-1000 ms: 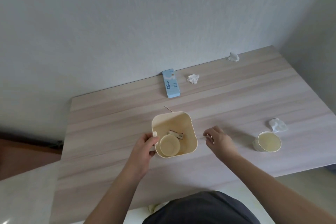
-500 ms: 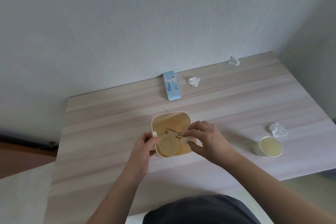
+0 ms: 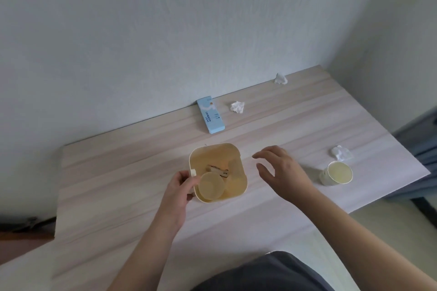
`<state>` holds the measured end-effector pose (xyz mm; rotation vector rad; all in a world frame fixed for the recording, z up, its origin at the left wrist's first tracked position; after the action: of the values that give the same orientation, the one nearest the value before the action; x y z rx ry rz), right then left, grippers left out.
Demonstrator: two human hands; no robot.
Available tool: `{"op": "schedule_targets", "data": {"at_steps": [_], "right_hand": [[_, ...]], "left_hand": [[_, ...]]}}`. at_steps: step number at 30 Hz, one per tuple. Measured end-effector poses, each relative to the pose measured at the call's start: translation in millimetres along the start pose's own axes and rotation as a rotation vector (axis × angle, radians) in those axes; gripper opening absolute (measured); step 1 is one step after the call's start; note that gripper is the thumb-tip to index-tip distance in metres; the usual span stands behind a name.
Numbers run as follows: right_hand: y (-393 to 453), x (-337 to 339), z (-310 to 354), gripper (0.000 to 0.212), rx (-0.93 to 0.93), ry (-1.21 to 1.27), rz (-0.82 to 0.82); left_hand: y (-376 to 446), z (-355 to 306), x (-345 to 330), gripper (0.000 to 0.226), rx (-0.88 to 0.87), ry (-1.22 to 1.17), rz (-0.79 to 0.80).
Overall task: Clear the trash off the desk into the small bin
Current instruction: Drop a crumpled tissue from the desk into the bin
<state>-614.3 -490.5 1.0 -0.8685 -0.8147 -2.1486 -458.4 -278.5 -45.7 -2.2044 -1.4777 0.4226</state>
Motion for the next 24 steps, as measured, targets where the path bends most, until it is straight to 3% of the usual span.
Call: {"op": "schedule_targets", "data": {"at_steps": [3,9,17,21,24], "right_hand": [[-6,19,-11,0.03,-0.092,-0.058,-0.047],[-15,64,-35,0.032,-0.236,-0.123,-0.176],[1,89,-105,0.032,-0.308,-0.168,-0.197],[20,90,-158,0.032,-0.38,-0.14,-0.156],[30,90,-211,0.036,-0.457,-0.163,-0.027]], "left_hand": [[5,0,-7,0.056,0.004,-0.004,0.055],[16,-2,-29,0.022,0.04,-0.059,0.166],[15,-11,-78,0.025,0.05,-0.032,0.207],[15,-9,-111,0.023,0.039,-0.023,0.174],[14,-3,-136,0.024,0.045,-0.033,0.132]]}}
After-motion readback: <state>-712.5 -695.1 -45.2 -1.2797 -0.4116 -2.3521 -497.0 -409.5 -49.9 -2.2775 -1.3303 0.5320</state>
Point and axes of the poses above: each hand's wrist, its own y-axis towards the middle knuckle, its own x-axis out of the back of the hand, z = x × y, the point moved 4 cm from there along y, towards the middle knuckle, and after that the axes turned 12 degrees about -z, right-handed, at the moved point
